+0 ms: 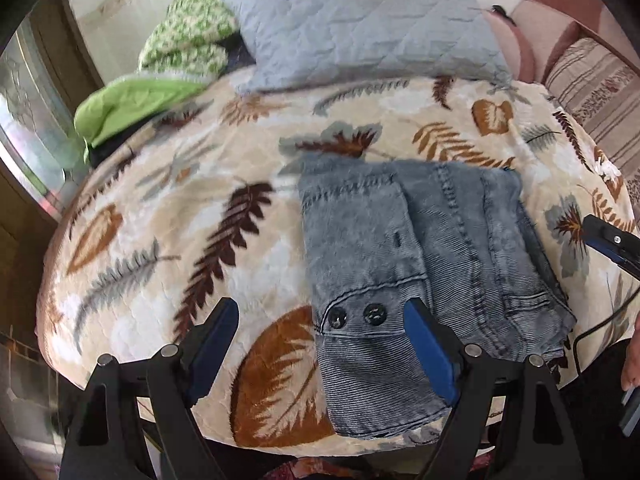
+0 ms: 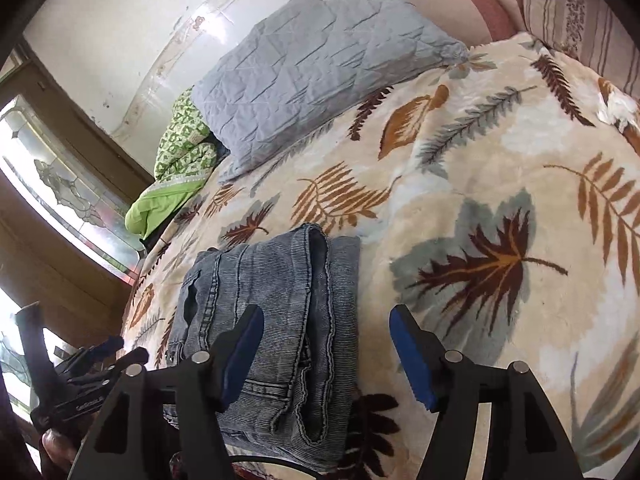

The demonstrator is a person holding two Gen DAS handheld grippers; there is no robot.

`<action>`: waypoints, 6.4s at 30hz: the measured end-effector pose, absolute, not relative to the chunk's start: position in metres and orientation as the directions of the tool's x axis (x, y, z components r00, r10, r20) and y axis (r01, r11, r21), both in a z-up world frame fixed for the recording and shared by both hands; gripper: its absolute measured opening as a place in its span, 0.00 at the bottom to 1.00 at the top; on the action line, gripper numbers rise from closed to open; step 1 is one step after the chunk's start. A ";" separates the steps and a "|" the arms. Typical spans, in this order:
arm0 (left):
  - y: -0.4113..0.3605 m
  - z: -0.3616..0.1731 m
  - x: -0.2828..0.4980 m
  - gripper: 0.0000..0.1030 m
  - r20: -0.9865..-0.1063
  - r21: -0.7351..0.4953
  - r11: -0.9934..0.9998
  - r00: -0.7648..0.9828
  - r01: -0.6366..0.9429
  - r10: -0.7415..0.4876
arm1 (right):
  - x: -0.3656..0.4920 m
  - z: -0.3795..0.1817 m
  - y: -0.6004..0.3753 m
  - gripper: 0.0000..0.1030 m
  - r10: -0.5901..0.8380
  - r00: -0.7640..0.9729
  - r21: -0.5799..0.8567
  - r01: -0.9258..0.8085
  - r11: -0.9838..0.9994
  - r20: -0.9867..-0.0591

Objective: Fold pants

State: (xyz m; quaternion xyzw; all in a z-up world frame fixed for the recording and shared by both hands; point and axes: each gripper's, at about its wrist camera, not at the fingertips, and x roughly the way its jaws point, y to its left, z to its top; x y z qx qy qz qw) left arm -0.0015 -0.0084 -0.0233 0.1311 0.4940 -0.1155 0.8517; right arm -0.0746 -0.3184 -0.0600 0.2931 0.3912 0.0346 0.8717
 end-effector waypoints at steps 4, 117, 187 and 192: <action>-0.006 -0.049 0.003 0.82 -0.905 0.114 0.936 0.425 0.332 -0.040 | -0.068 -0.058 -0.298 0.67 0.320 0.690 0.524 0.101 0.846 -0.649; -0.039 -0.069 0.025 1.00 -0.936 0.132 0.918 0.352 0.373 -0.008 | -0.024 -0.099 -0.274 0.67 0.332 0.547 0.492 0.172 0.853 -0.768; -0.028 -0.042 0.016 1.00 -0.873 0.139 0.922 0.484 0.361 -0.058 | -0.032 -0.079 -0.262 0.68 0.280 0.663 0.469 0.123 0.874 -0.695; -0.033 -0.056 0.032 1.00 -0.896 0.112 0.925 0.439 0.364 -0.064 | -0.027 -0.080 -0.263 0.68 0.276 0.661 0.468 0.129 0.874 -0.697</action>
